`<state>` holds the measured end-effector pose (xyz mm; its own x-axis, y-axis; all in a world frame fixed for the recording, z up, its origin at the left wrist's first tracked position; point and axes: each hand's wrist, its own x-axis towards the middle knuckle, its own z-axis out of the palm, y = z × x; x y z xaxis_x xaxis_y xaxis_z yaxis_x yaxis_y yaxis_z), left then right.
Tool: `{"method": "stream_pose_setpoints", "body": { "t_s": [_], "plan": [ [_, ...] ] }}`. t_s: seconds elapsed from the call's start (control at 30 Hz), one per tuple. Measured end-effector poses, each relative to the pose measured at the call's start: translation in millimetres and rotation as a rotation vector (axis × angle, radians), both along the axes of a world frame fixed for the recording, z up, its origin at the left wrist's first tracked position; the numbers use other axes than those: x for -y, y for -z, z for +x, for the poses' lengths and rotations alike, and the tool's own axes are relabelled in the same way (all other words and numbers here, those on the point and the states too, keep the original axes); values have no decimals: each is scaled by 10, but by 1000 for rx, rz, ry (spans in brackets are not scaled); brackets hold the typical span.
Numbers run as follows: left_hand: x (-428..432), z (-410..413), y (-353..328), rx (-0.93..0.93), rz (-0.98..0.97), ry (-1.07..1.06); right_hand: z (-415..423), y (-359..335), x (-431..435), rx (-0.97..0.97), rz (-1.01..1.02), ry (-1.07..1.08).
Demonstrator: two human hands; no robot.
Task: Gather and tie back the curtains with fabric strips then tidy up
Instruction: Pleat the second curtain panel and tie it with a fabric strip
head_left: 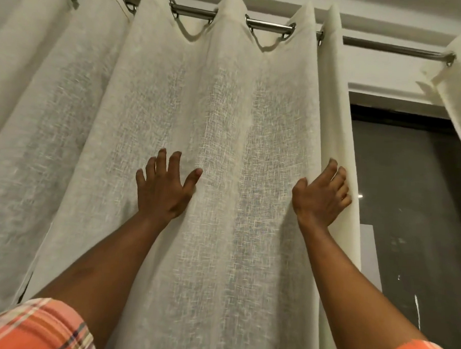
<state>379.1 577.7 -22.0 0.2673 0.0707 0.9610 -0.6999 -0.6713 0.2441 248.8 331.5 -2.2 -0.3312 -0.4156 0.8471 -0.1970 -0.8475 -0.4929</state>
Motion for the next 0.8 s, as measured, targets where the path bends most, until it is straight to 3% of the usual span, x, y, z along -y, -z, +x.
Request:
{"method": "stream_pose_setpoints", "body": {
  "t_s": [0.17,0.4,0.6,0.8],
  "plan": [
    [-209,152,-113,92,-85,-196,11,-98,13,-8,35,58],
    [-656,413,-193,-7,-275,-342,57,-165,28,32,131,-18],
    [-859,457,-318,-311,-432,-123,75,-248,10,70,157,-182],
    [-646,392,-374,-285,-401,-37,95,-245,-40,74,162,-236]
  ]
}}
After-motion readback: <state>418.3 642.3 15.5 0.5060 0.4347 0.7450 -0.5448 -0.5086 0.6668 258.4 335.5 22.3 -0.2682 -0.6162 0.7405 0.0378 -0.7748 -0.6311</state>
